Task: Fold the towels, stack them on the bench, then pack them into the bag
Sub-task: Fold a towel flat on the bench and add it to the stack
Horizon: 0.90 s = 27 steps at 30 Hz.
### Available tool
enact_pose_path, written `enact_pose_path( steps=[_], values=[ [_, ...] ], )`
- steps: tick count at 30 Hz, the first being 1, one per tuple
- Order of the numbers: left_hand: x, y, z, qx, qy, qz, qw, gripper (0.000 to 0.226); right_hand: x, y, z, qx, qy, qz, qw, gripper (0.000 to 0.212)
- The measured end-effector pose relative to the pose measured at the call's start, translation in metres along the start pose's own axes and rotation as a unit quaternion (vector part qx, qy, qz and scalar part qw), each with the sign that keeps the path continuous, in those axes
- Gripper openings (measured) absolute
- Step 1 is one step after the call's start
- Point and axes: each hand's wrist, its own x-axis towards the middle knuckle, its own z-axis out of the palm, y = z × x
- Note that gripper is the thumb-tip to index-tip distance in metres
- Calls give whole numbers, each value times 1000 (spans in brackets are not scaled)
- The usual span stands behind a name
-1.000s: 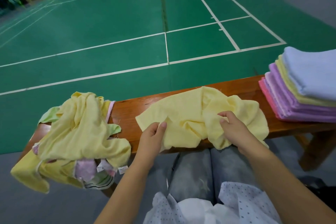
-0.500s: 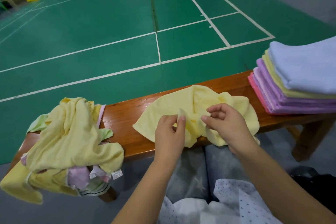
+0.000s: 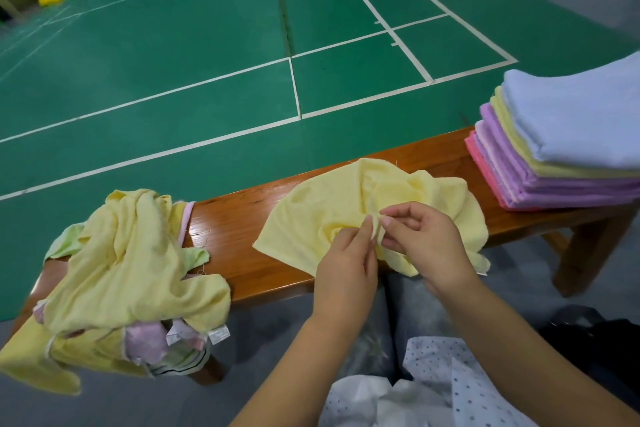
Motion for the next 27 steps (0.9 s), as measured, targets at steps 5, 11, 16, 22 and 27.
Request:
enact_pose_path(
  steps=[5,11,16,22,27],
  values=[
    [0,-2,8,7,-15,11,1000,40,-1,1,-3,18,-15,5,1000,9],
    [2,-4,11,-32,-137,56,988,55,7,7,-18,-51,6,-4,999,14],
    [46,-22,8,-130,-125,-119,976,30,20,10,-50,-97,24,25,995,19],
    [113,-46,38,46,-278,-174,944,39,19,17,-71,-119,61,29,991,21],
    [111,-55,48,136,-293,-141,936,30,24,10,-89,-98,135,-12,986,22]
  ],
)
